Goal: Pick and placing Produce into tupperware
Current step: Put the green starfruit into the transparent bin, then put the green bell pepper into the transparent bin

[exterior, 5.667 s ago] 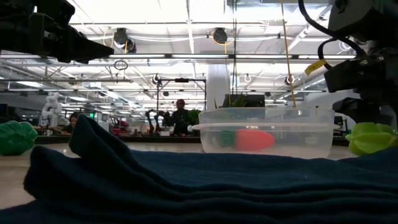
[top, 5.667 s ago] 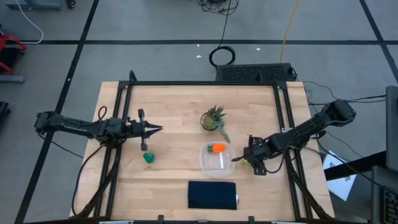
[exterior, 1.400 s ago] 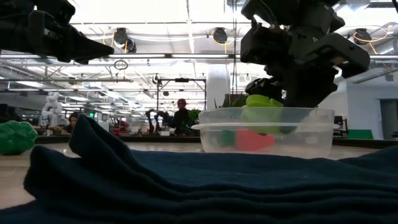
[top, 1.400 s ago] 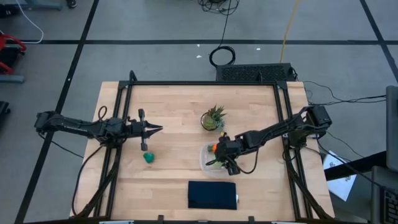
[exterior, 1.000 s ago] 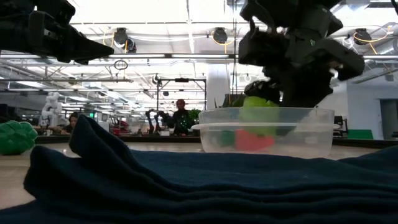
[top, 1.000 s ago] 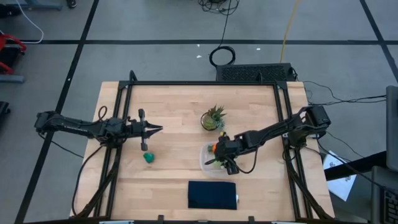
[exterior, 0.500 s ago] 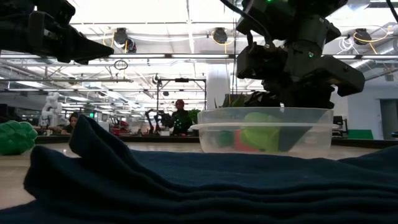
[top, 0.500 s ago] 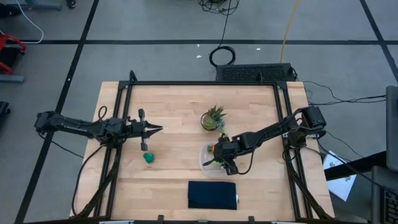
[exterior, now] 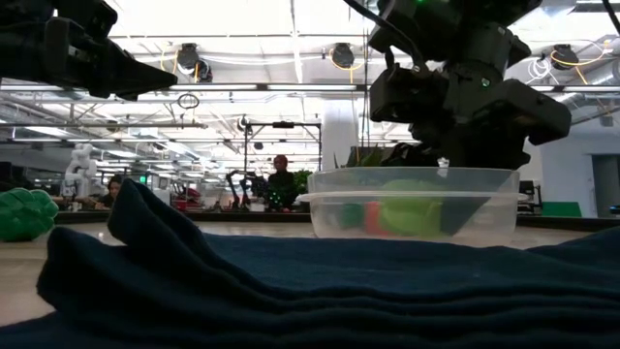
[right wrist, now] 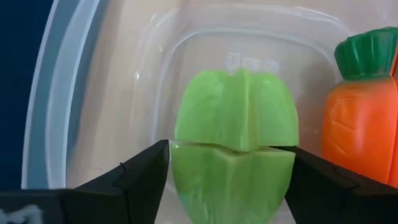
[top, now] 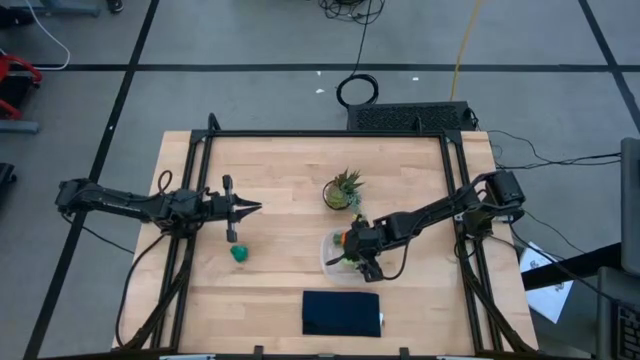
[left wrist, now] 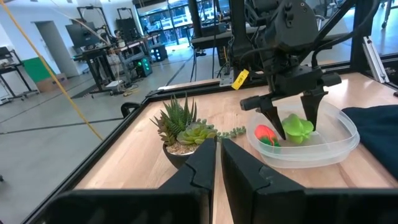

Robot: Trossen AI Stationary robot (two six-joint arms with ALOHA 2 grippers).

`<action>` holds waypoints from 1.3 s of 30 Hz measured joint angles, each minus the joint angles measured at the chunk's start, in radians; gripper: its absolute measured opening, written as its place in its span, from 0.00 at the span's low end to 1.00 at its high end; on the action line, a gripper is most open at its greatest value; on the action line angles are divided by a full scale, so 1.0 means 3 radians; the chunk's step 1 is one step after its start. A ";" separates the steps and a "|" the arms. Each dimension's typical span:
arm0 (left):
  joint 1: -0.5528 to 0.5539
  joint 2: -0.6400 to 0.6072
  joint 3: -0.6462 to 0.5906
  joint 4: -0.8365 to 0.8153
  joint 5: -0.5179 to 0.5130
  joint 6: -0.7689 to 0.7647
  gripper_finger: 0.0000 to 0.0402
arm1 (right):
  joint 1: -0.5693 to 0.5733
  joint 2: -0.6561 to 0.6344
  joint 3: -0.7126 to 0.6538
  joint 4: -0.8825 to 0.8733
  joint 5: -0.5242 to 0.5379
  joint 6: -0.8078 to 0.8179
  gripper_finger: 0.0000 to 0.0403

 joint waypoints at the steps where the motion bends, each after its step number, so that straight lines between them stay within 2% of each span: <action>1: 0.0000 0.0000 0.0000 -0.0001 0.0000 0.0000 0.08 | 0.0000 -0.0018 -0.0003 -0.0007 -0.0002 0.0004 0.68; 11: 0.0000 0.0000 0.0000 0.0000 0.0000 -0.0003 0.08 | 0.0001 -0.0469 -0.0011 -0.0066 0.0115 0.0006 0.68; 17: -0.0001 0.0001 0.0000 0.0000 0.0000 -0.0003 0.08 | 0.0001 -0.0669 -0.0005 -0.0149 0.0450 0.0011 0.66; 26: -0.0001 0.0001 0.0000 -0.0017 0.0000 -0.0003 0.08 | 0.0001 -0.0708 -0.0005 -0.0211 0.0541 0.0003 0.52; 39: -0.0001 0.0000 0.0000 -0.0021 0.0000 -0.0003 0.08 | 0.0001 -0.0707 -0.0005 -0.0250 0.0541 -0.0008 0.25</action>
